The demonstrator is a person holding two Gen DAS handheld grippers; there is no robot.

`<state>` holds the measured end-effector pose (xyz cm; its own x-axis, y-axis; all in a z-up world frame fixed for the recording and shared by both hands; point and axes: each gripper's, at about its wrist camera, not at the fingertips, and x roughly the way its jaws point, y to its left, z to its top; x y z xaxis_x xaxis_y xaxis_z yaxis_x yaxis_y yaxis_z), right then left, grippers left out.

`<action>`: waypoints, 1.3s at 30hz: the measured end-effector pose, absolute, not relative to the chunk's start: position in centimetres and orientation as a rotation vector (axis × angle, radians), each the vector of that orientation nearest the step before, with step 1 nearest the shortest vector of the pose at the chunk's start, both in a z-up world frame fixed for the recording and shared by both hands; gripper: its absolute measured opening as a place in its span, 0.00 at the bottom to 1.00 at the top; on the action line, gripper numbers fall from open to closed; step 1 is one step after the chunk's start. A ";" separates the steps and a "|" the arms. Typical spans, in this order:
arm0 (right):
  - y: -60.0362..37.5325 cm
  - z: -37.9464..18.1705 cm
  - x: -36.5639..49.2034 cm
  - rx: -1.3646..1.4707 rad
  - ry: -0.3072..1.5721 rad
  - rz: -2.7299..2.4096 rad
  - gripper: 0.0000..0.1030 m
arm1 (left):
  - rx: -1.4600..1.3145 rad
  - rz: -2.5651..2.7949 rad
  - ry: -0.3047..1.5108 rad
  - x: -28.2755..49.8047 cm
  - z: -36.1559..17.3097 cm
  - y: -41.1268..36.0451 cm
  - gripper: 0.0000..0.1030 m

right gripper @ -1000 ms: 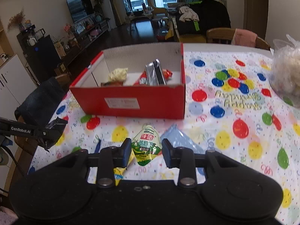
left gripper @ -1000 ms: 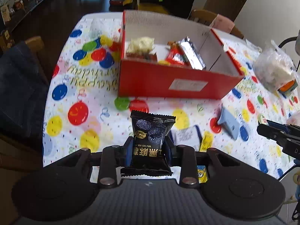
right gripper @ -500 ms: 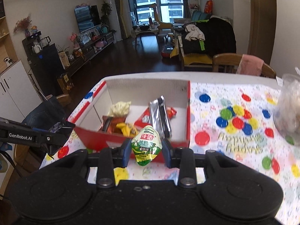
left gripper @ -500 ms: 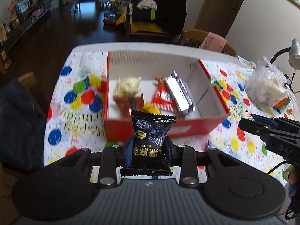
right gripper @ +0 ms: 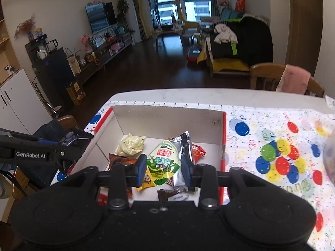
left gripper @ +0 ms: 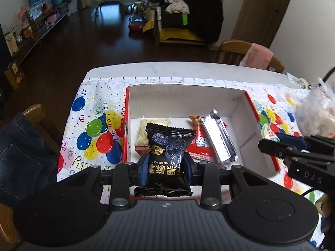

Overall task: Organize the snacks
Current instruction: 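Carry both candies into the red box and open both tools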

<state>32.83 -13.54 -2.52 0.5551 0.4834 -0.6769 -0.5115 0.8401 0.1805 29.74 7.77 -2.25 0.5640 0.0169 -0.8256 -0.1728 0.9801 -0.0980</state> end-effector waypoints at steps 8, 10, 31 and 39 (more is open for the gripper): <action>-10.8 -4.4 36.7 -0.076 0.859 0.596 0.33 | -0.168 0.155 1.048 34.2 -4.6 8.4 0.32; -10.1 -5.1 37.7 -0.092 0.883 0.599 0.33 | -0.171 0.161 1.073 35.2 -5.4 8.6 0.32; -4.8 -10.4 39.7 -0.342 1.009 0.694 0.33 | -0.108 0.146 1.242 39.7 -10.7 8.3 0.32; -5.0 -10.1 39.9 -0.336 1.007 0.690 0.34 | -0.123 0.123 1.252 39.7 -11.1 8.4 0.32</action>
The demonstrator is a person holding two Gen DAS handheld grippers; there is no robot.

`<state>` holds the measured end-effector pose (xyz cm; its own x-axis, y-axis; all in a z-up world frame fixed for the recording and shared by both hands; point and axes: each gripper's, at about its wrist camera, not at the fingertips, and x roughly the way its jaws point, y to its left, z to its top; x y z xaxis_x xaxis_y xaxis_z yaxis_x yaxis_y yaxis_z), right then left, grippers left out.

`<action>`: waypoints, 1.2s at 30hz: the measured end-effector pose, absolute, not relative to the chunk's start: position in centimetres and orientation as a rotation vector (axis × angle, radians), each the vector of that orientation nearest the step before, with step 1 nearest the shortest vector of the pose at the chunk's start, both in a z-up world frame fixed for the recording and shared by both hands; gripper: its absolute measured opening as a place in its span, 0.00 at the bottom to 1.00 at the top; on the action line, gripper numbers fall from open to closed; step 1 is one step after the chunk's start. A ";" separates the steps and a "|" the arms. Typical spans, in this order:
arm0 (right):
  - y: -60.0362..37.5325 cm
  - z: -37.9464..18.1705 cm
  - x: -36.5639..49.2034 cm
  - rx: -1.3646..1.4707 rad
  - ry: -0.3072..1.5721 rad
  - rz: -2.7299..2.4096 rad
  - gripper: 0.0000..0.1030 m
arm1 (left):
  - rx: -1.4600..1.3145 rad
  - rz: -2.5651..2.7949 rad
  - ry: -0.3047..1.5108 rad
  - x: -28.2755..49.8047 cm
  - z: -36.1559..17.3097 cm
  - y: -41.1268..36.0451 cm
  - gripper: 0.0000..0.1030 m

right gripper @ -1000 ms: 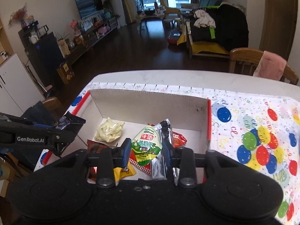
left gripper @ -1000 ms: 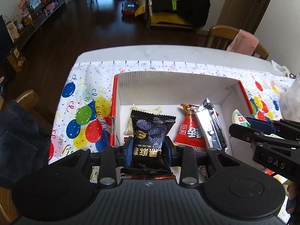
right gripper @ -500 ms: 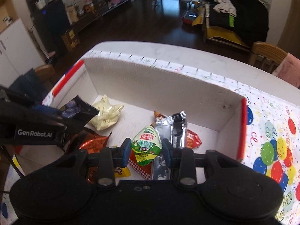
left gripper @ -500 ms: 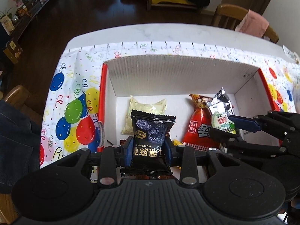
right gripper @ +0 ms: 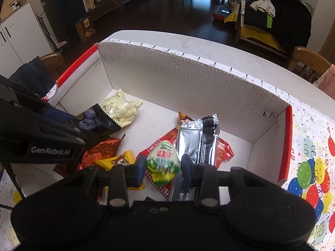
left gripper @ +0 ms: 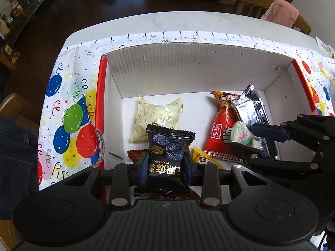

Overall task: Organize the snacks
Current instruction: 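Carry both candies into the red box and open both tools, then withdraw both tools from the box back toward the remaining snacks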

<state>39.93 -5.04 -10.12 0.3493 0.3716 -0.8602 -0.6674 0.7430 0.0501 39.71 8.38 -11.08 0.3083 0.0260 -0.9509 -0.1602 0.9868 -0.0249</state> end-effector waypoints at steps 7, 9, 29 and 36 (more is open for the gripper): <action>-5.7 -9.3 39.4 -0.318 0.992 0.688 0.36 | -0.145 0.115 1.196 38.9 -9.7 8.7 0.46; -6.2 -8.6 39.1 -0.298 0.982 0.687 0.37 | -0.151 0.112 1.183 38.6 -9.2 8.9 0.46; -11.4 -1.6 32.8 -0.109 0.857 0.713 0.56 | -0.156 0.063 1.001 30.8 -3.5 7.5 0.47; -12.8 -0.5 30.0 -0.050 0.816 0.712 0.62 | -0.137 0.034 0.937 27.5 -2.0 6.3 0.60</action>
